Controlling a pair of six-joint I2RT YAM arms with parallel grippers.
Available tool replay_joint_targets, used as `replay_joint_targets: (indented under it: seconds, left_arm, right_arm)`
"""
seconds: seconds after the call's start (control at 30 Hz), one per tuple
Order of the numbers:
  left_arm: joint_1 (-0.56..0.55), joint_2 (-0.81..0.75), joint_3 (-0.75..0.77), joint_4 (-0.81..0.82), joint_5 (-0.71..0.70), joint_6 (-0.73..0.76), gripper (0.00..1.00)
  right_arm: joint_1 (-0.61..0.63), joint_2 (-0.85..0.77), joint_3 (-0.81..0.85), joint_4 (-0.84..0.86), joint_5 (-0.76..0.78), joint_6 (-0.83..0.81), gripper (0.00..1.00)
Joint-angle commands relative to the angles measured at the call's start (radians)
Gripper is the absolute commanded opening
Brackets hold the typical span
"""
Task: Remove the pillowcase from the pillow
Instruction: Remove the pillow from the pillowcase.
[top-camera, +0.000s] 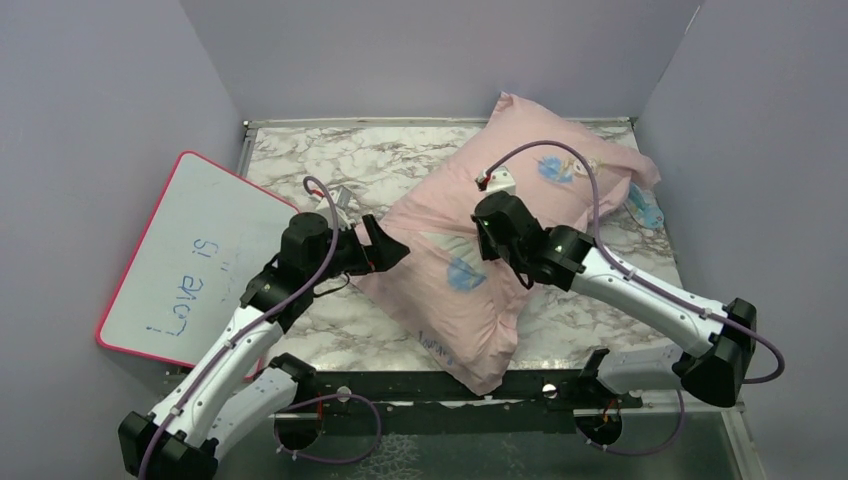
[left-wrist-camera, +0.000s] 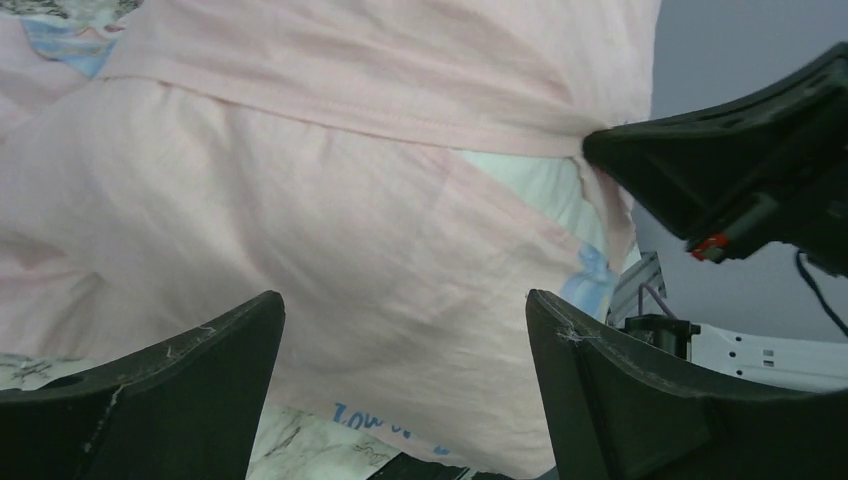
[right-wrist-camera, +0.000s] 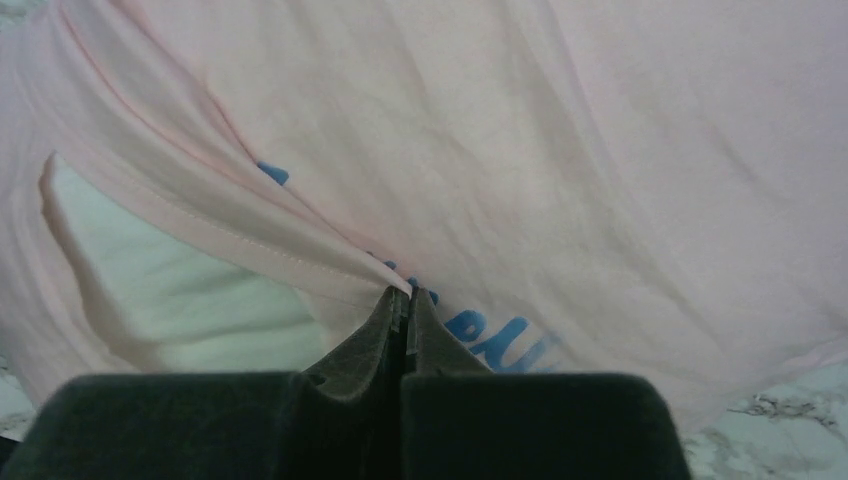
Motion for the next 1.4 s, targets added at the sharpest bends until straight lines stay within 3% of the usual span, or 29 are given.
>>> replay_joint_targets:
  seconds: [0.0,0.17,0.43,0.63,0.87,1.23,1.3,1.37]
  left_arm:
    - [-0.025,0.075,0.067,0.049,0.053,0.03,0.92]
    - [-0.114,0.171,0.111,0.05,-0.047,-0.007,0.88]
    - [-0.316,0.369,0.19,0.026,-0.264,0.027,0.79]
    - [-0.329,0.318,0.119,-0.001,-0.369,-0.029,0.49]
    - [-0.327,0.125,-0.008,-0.13,-0.439,-0.067,0.0]
    - [-0.327,-0.102,-0.248,-0.217,-0.41,-0.287,0.0]
    - [-0.328,-0.094,-0.281,-0.219,-0.418,-0.31,0.0]
    - [-0.327,-0.053,-0.289,-0.198,-0.43,-0.31,0.0]
  right_arm:
    - [-0.035,0.051,-0.057,0.032,-0.057,0.051,0.01]
    - [-0.034,0.042,-0.152,0.08,-0.178,0.099,0.01]
    - [-0.035,0.001,-0.205,0.077,-0.198,0.116,0.01]
    - [-0.035,-0.032,-0.225,0.062,-0.175,0.105,0.01]
    - [-0.035,-0.027,-0.236,0.062,-0.12,0.104,0.01]
    - [-0.037,-0.056,-0.133,0.01,0.074,0.069,0.01]
    - [-0.038,-0.093,-0.131,0.04,-0.012,0.014,0.01]
    - [-0.038,-0.127,-0.155,0.101,-0.202,-0.07,0.01]
